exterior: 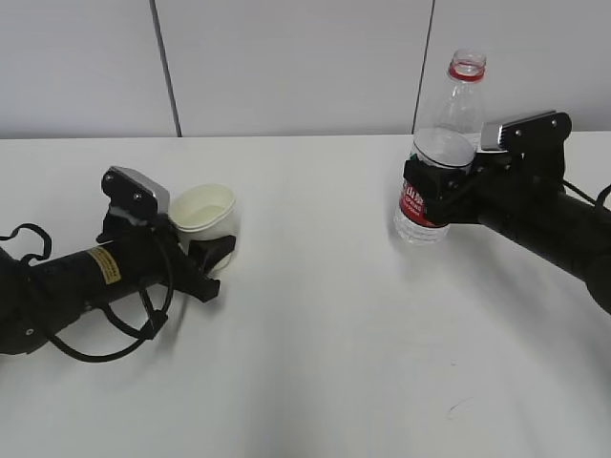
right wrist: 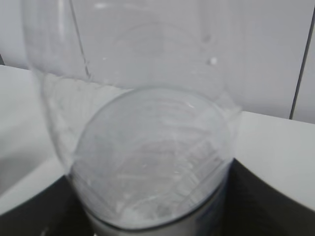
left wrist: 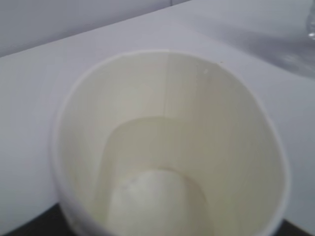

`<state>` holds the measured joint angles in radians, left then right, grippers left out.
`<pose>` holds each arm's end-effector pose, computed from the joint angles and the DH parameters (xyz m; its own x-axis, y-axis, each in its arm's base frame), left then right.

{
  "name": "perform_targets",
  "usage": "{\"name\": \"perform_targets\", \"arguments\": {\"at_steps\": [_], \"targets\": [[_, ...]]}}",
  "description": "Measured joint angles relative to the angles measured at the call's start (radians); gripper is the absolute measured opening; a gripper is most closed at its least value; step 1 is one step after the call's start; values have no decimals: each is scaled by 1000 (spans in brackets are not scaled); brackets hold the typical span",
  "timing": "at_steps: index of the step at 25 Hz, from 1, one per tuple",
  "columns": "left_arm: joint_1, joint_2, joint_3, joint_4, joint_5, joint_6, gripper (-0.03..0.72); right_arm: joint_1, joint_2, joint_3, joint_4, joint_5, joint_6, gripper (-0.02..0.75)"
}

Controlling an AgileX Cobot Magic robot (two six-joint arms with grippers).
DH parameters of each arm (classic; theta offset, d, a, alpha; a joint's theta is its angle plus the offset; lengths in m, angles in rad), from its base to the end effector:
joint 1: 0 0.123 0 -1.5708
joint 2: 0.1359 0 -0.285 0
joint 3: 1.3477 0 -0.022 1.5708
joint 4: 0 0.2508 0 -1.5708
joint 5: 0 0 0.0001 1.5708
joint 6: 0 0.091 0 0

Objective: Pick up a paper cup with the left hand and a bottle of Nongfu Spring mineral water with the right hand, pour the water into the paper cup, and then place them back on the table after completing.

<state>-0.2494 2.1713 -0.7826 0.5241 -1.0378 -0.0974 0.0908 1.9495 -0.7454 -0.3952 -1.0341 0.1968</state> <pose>0.3363 -0.1261 0.0716 -0.1918 0.2231 -0.9557 0.6657 0.7451 0.0404 0.3511 0.0622 0.1451 -0.1124 -0.0229 -0.9934 -0.4143 0.9098 0.0259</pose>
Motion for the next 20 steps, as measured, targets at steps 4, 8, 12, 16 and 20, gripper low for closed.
{"name": "perform_targets", "arguments": {"at_steps": [4, 8, 12, 16, 20], "targets": [[24, 0, 0, -50, 1, 36, 363, 0, 0, 0, 0, 0, 6, 461], [34, 0, 0, -112, 3, 53, 363, 0, 0, 0, 0, 0, 27, 461], [35, 1, 0, -190, 2, 63, 363, 0, 0, 0, 0, 0, 34, 461], [37, 23, -22, -209, 3, 66, 363, 0, 0, 0, 0, 0, 34, 461], [37, 40, -61, -236, 3, 67, 363, 0, 0, 0, 0, 0, 36, 461]]}}
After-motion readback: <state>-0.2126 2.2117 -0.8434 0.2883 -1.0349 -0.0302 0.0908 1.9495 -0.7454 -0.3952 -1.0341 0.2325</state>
